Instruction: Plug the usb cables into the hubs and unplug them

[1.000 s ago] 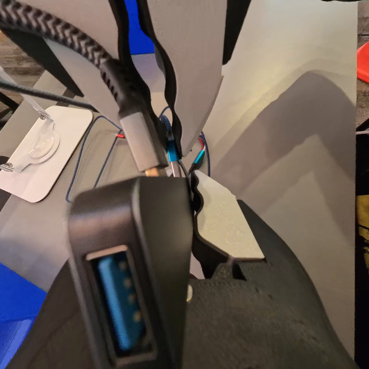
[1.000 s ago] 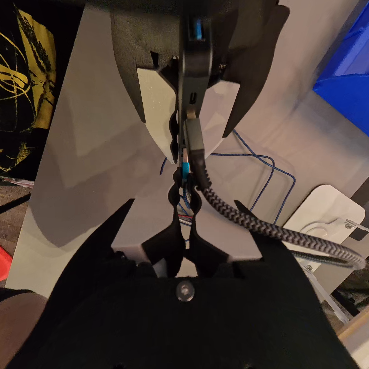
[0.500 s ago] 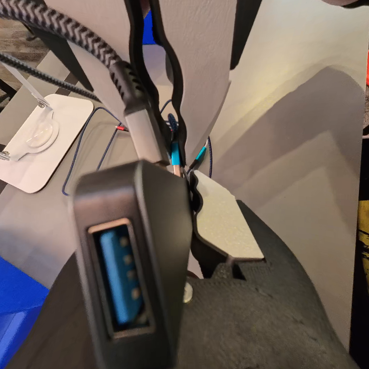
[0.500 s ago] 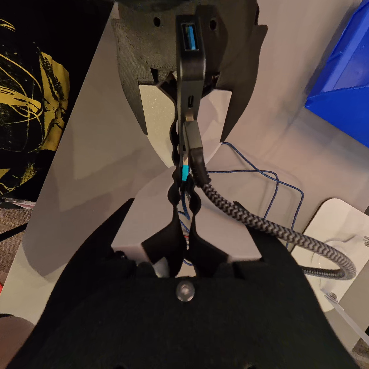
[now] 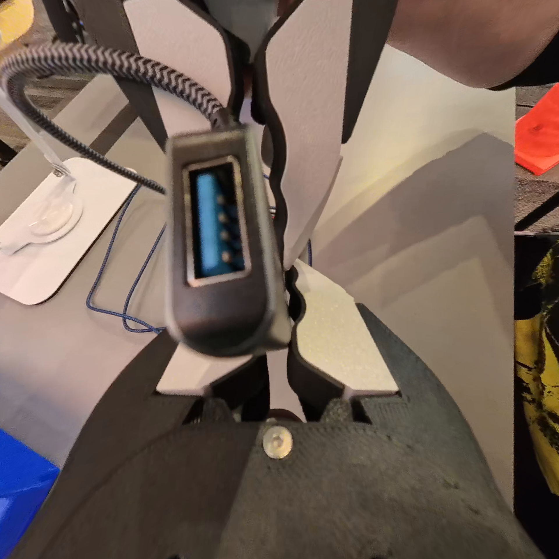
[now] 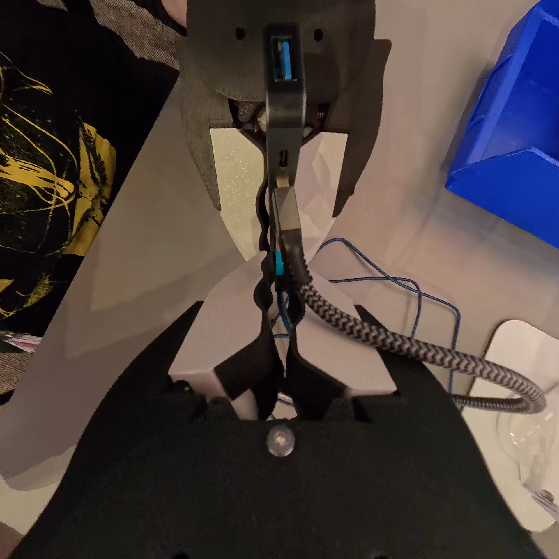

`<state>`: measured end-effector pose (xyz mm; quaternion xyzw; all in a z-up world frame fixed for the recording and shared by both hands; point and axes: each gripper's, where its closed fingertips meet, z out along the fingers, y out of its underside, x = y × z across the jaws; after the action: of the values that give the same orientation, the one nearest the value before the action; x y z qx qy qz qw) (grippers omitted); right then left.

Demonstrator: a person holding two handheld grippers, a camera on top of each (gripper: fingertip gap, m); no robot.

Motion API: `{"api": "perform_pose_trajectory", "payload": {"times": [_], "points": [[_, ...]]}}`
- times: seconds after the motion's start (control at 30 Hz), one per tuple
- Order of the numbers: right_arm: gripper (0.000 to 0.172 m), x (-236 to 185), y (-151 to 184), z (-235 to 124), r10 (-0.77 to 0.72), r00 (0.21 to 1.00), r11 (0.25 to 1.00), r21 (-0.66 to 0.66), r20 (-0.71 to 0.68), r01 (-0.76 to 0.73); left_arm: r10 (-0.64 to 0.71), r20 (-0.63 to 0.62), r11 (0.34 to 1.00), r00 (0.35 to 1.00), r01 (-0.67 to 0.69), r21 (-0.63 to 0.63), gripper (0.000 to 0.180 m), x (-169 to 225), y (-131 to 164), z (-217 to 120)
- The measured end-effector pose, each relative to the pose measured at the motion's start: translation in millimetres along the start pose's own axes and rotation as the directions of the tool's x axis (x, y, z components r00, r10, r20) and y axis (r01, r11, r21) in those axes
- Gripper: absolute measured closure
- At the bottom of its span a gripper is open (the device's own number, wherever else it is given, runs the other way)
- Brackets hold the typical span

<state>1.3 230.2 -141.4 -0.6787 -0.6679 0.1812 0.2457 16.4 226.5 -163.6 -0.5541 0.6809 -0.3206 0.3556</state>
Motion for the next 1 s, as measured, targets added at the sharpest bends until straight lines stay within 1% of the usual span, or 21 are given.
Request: {"api": "perform_pose_trajectory", "payload": {"times": [0.2,0.3,0.33,0.47,0.6,0.67,0.73,0.8,0.87,0.93,1.0], "points": [[0.168,0,-4,0,-0.014,1.000,0.999,0.032,-0.006,0.015,-0.017,-0.008,1.000,1.000,0.017,0.025,0.174,0,-3,-3],[0.167,0,-2,2,-0.015,1.000,1.000,0.017,-0.007,0.015,-0.005,0.004,1.000,1.000,0.005,0.000,0.174,0,1,-1],[0.167,-1,-2,3,-0.007,1.000,1.000,0.027,0.000,0.007,-0.016,-0.014,1.000,1.000,0.016,0.006,0.174,2,1,-1],[0.167,-1,-1,5,0.005,1.000,0.999,0.048,-0.006,-0.004,-0.015,-0.010,1.000,1.000,0.015,0.001,0.173,0,4,-1],[0.167,4,-7,-3,0.028,0.999,0.995,0.096,-0.038,-0.024,-0.033,-0.021,0.998,0.999,0.034,0.044,0.172,-5,-4,-8],[0.166,6,-7,-3,0.049,0.998,0.994,0.097,-0.044,-0.045,-0.035,-0.006,0.999,0.999,0.035,0.026,0.172,-8,-1,-8],[0.166,10,1,-5,0.077,0.995,0.994,0.081,-0.062,-0.072,-0.064,-0.017,0.998,0.998,0.064,0.010,0.172,-10,4,-9],[0.166,9,2,-13,0.099,0.992,0.989,0.119,-0.072,-0.090,-0.090,-0.016,0.996,0.996,0.091,0.004,0.171,-14,10,-10],[0.166,5,7,-21,0.126,0.990,0.983,0.139,-0.066,-0.116,-0.142,-0.046,0.990,0.989,0.142,0.015,0.171,-15,13,-10],[0.166,-3,14,-27,0.155,0.987,0.976,0.161,-0.036,-0.147,-0.193,-0.071,0.981,0.979,0.195,0.020,0.171,-17,17,-10],[0.167,-10,27,-30,0.218,0.976,0.961,0.172,0.012,-0.217,-0.253,-0.122,0.965,0.960,0.259,0.036,0.171,-16,19,-9]]}}
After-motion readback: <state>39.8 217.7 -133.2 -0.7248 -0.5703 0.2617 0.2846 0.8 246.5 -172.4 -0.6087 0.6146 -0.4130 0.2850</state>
